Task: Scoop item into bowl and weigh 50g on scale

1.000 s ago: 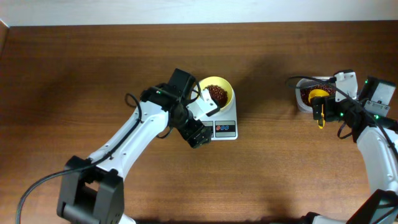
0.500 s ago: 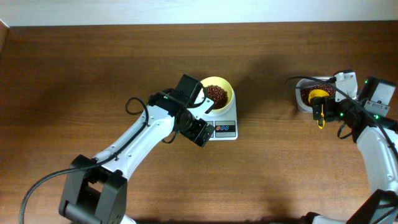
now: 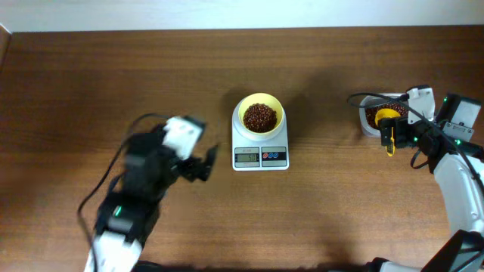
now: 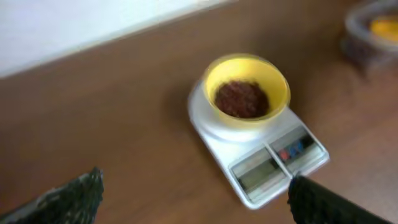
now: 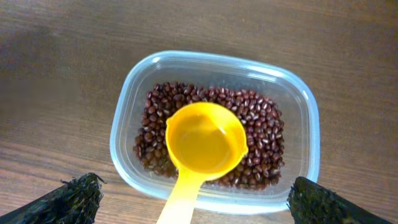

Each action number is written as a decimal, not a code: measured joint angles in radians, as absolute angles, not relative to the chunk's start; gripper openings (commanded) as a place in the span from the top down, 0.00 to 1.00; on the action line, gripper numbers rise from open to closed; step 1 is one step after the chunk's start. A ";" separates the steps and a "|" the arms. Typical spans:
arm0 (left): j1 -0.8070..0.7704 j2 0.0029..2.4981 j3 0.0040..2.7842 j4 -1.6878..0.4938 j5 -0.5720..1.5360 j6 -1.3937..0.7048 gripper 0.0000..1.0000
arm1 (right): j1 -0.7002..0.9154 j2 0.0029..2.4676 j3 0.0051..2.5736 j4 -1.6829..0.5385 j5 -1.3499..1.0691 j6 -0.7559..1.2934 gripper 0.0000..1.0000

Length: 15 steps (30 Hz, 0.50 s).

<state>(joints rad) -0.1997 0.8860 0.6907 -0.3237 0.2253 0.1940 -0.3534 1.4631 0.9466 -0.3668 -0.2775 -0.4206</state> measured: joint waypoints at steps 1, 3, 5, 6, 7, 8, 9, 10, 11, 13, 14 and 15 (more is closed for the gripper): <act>-0.168 0.827 0.638 -0.248 0.254 0.194 0.01 | -0.353 1.463 0.947 -0.368 -0.278 -0.421 0.01; -0.066 0.657 0.448 -0.039 0.319 0.192 0.01 | -0.353 1.462 0.946 -0.366 -0.277 -0.422 0.01; -0.023 0.522 0.265 0.184 0.354 0.170 0.01 | -0.353 1.462 0.946 -0.367 -0.277 -0.422 0.01; -0.016 0.482 0.216 0.240 0.356 0.156 0.01 | -0.353 1.462 0.946 -0.367 -0.277 -0.422 0.01; -0.005 0.414 0.144 0.290 0.346 0.133 0.01 | -0.353 1.462 0.946 -0.368 -0.277 -0.422 0.01; -0.001 0.392 0.129 0.290 0.337 0.121 0.01 | -0.353 1.461 0.946 -0.367 -0.277 -0.422 0.01; 0.007 0.364 0.119 0.279 0.323 0.106 0.01 | -0.353 1.461 0.946 -0.368 -0.277 -0.422 0.01; 0.018 0.329 0.114 0.271 0.304 0.090 0.01 | -0.353 1.461 0.946 -0.367 -0.278 -0.422 0.01; 0.025 0.315 0.114 0.271 0.293 0.082 0.01 | -0.353 1.461 0.946 -0.368 -0.277 -0.422 0.01; 0.048 0.267 0.102 0.258 0.265 0.055 0.01 | -0.353 1.461 0.946 -0.367 -0.277 -0.422 0.01; 0.056 0.234 0.083 0.250 0.255 0.047 0.01 | -0.353 1.461 0.946 -0.366 -0.277 -0.422 0.01; 0.060 0.196 0.056 0.249 0.245 0.032 0.01 | -0.353 1.461 0.946 -0.366 -0.278 -0.422 0.01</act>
<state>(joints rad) 0.0597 0.1955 0.0555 0.2485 0.2451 0.0322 -0.3534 1.4612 0.9459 -0.3664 -0.2775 -0.4221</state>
